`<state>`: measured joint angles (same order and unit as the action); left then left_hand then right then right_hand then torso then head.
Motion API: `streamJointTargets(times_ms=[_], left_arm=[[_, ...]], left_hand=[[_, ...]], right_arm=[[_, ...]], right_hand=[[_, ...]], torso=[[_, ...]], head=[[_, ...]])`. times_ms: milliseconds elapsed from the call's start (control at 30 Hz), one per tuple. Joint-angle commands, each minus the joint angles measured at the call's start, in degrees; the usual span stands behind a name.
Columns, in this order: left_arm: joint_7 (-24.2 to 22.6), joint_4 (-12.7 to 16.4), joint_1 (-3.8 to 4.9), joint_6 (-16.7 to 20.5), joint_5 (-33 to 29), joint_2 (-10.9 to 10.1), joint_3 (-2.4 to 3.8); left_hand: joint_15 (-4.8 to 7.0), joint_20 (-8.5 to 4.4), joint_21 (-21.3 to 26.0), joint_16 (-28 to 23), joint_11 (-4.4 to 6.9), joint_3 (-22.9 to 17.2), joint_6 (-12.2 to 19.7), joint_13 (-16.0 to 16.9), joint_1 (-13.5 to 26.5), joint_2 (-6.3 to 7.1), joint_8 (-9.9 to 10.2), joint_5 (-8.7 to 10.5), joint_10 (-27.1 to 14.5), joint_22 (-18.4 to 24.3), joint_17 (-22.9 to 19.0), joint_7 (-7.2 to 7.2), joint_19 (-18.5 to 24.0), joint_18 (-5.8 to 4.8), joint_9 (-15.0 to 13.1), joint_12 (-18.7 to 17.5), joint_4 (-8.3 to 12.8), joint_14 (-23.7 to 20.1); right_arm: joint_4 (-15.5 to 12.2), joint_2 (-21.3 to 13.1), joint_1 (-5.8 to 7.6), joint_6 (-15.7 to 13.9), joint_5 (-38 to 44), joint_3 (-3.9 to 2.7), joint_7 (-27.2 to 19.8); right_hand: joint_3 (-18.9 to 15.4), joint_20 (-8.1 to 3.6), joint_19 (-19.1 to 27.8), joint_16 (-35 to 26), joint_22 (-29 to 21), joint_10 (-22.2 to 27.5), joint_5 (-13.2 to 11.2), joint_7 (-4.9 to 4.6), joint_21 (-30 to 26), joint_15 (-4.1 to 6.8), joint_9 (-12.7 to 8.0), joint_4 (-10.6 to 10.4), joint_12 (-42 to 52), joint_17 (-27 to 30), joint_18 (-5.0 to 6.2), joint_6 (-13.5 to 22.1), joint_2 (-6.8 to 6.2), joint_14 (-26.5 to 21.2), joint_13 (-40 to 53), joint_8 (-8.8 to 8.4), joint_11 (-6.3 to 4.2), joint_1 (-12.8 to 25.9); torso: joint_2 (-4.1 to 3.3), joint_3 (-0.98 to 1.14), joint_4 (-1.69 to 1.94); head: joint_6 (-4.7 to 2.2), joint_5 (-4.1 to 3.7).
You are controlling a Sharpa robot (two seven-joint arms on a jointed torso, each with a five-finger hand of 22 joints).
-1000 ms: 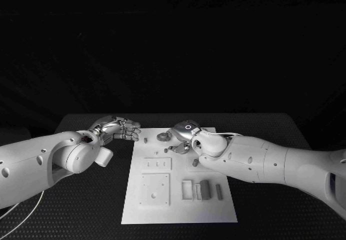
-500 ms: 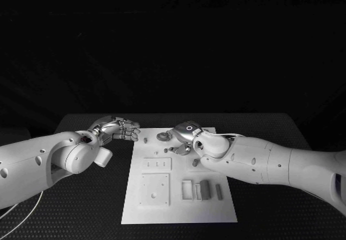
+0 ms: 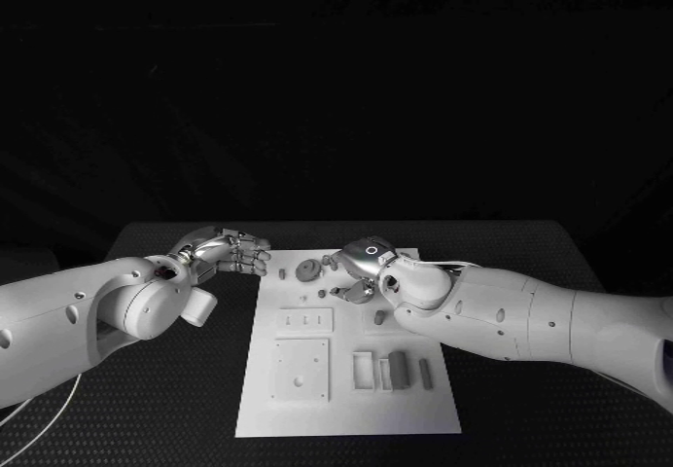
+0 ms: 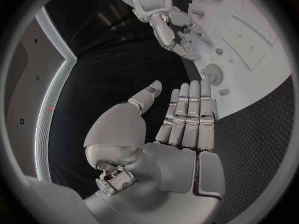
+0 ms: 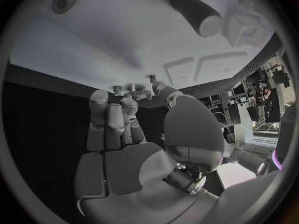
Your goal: Assemble the parts on the task board
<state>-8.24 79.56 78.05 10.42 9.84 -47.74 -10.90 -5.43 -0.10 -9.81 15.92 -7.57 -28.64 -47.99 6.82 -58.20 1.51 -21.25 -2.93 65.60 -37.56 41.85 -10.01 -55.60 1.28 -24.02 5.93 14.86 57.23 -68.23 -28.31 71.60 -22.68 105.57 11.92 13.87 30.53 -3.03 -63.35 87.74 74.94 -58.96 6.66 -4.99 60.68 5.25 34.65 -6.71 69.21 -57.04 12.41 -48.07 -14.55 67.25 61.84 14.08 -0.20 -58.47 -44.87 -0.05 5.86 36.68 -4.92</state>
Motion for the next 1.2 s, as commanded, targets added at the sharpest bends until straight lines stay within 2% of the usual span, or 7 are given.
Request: streamJointTargets(times_ms=[33,200,367,567,700,933,1200], left_arm=[[-0.4,0.2,0.03,-0.6,0.1,0.0,0.03],[-0.4,0.2,0.03,-0.6,0.1,0.0,0.03],[-0.5,0.2,0.04,-0.5,0.1,-0.1,0.03],[-0.5,-0.1,0.04,-0.4,0.2,0.1,0.03],[-0.5,-0.3,0.04,-0.4,0.2,0.3,0.03],[-0.6,-0.7,0.04,-0.4,0.2,0.7,0.03],[-0.5,-0.9,0.04,-0.5,0.2,1.3,0.03]], left_hand=[[-0.36,0.18,0.3,-0.2,-0.31,-0.1,0.2,0.0,-0.1,0.58,0.1,0.04,0.3,-0.1,0.1,-0.03,0.0,1.04,0.1,-0.4,-0.3,0.2],[-0.36,0.18,0.3,-0.2,-0.31,-0.1,0.2,0.0,-0.1,0.59,0.1,0.04,0.3,-0.1,0.1,-0.03,0.0,1.04,0.1,-0.4,-0.3,0.2],[-0.36,0.18,0.3,-0.3,-0.31,-0.1,0.2,0.0,-0.1,0.59,0.1,0.04,0.3,-0.1,0.1,-0.02,0.0,1.04,0.1,-0.4,-0.3,0.2],[-0.36,0.18,0.3,-0.3,-0.31,-0.1,0.2,0.0,-0.1,0.60,0.1,0.04,0.3,-0.1,0.1,-0.01,0.0,1.04,0.1,-0.4,-0.2,0.2],[-0.36,0.18,0.3,-0.3,-0.31,-0.1,0.2,0.0,-0.1,0.60,0.0,0.04,0.3,-0.1,0.2,-0.01,0.0,1.04,0.1,-0.4,-0.2,0.2],[-0.36,0.18,0.4,-0.3,-0.31,-0.1,0.2,0.0,-0.1,0.60,0.0,0.04,0.3,-0.1,0.2,-0.01,0.0,1.04,0.1,-0.4,-0.2,0.2],[-0.36,0.18,0.4,-0.3,-0.31,-0.1,0.2,0.0,-0.1,0.60,0.0,0.04,0.3,-0.1,0.2,-0.01,0.0,1.04,0.1,-0.4,-0.2,0.3]], right_arm=[[-0.5,-0.2,-0.01,-0.6,0.4,-0.09,0.3],[-0.9,-0.6,0.01,-1.5,0.2,-0.37,0.4],[-0.6,-0.4,0.04,-5.2,-1.3,-1.55,-0.2],[1.3,1.5,0.46,-7.4,-4.9,-2.24,-1.7],[3.3,3.3,0.58,-6.9,-8.8,-2.51,-3.4],[7.7,7.4,0.61,-4.2,-12.2,-2.55,-5.7],[12.5,10.5,0.46,-1.8,-14.1,-2.54,-6.7]], right_hand=[[-0.2,-0.39,0.0,-0.2,1.0,1.2,0.2,-1.54,0.0,0.28,0.1,0.2,0.3,0.0,2.59,-8.7,0.12,0.0,-0.1,0.32,0.48,-0.2],[-0.2,-0.38,0.0,-0.2,1.0,1.2,0.2,-1.53,0.0,0.28,0.1,0.2,0.3,0.0,2.59,-8.7,0.10,0.0,-0.1,0.32,0.47,-0.2],[-0.1,-0.41,0.0,-0.4,1.0,1.2,0.2,-1.75,-0.1,0.19,-0.1,1.0,0.3,0.6,2.59,-7.8,0.02,-0.3,-0.2,-0.15,0.64,-1.0],[-0.3,-0.26,0.2,-0.8,0.9,1.6,0.2,-2.55,-0.4,-0.45,-0.5,2.9,0.1,1.6,2.59,-5.6,-0.56,-1.1,-0.3,-1.30,1.39,-2.8],[-0.3,-0.01,0.5,-1.1,0.8,2.2,0.3,-3.15,-0.7,-1.00,-0.7,4.0,0.1,2.6,2.59,-4.3,-0.70,-2.2,-0.3,-1.94,1.96,-3.6],[-0.6,1.15,2.2,-1.7,0.9,4.4,0.3,-4.40,-1.7,-2.24,-1.5,7.5,0.0,3.4,2.59,-1.5,-0.25,-4.7,-0.2,-3.31,3.21,-5.1],[-0.6,1.76,2.8,-1.6,1.0,5.3,0.3,-4.53,-1.9,-2.43,-2.1,8.6,0.2,3.2,2.59,-0.2,0.14,-5.5,-0.1,-3.94,3.38,-4.5]], torso=[[0.00,0.02,0.01],[-0.01,0.02,0.03],[0.00,0.00,0.00],[0.02,-0.04,0.08],[0.01,-0.07,0.14],[0.01,-0.12,0.15],[0.01,-0.17,0.22]], head=[[-0.06,-0.06],[-0.11,-0.08],[-0.27,-0.06],[-0.47,-0.10],[-0.52,-0.05],[-0.66,0.08],[-0.58,0.31]])
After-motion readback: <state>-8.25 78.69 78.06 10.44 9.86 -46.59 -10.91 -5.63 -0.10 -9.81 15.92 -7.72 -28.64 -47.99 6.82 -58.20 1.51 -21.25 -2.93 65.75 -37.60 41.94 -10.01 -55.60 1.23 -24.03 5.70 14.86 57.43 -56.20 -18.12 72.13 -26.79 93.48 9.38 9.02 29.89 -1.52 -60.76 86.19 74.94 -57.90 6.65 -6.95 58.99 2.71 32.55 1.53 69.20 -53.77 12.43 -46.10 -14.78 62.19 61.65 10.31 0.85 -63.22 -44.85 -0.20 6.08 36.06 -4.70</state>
